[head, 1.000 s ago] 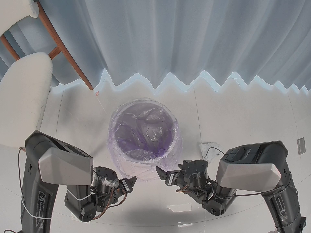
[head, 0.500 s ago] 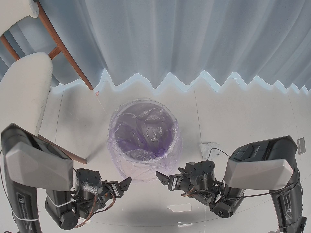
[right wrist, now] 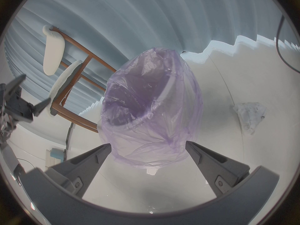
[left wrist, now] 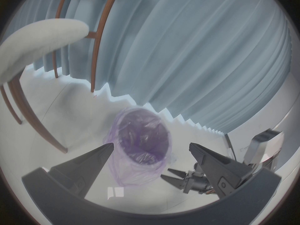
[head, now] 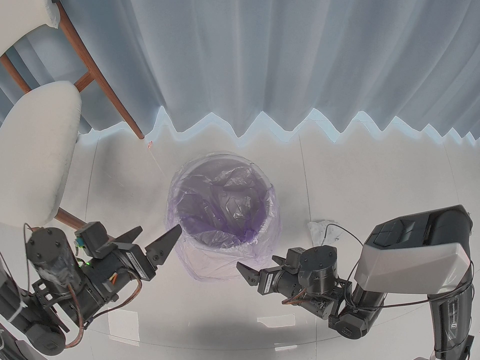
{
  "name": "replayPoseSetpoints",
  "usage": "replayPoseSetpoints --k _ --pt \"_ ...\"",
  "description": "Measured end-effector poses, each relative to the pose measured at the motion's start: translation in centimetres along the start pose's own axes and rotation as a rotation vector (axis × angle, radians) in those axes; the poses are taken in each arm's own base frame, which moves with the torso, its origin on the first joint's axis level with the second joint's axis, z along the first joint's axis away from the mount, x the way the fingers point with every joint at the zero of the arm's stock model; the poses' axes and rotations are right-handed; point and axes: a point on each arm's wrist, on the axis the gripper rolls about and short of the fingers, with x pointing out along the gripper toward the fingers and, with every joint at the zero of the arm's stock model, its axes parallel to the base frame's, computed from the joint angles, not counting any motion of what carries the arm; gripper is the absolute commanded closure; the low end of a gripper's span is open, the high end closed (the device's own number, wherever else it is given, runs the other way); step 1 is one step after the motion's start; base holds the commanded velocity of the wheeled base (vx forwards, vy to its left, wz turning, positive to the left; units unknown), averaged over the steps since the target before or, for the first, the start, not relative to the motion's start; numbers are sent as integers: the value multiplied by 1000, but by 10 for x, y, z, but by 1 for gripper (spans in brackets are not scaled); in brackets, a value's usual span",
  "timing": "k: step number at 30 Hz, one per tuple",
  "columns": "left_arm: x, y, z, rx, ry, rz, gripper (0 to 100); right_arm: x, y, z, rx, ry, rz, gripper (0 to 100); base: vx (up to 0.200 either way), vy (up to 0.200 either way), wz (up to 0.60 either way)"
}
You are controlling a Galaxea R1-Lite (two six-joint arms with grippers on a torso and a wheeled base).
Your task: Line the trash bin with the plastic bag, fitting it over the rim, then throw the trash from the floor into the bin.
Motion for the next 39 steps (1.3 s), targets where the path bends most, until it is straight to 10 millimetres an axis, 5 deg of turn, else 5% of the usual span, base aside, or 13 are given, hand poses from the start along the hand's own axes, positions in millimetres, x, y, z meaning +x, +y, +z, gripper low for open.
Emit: replayPoseSetpoints --k 14,19,23,29,39 --pt "-34 -24 88 -314 -12 -154 0 -5 7 4 -1 -12 22 0 0 0 0" --pt "-37 -9 129 -418 -121 -125 0 -5 8 5 -2 -13 23 0 0 0 0" --pt "-32 9 144 -413 -194 -136 0 -5 8 4 -2 -13 24 0 0 0 0" --pt "-21 34 140 -332 -266 -215 0 -5 9 5 -3 -19 30 0 0 0 0" --pt "18 95 80 -358 -50 -71 0 -5 10 4 -9 -28 38 0 0 0 0"
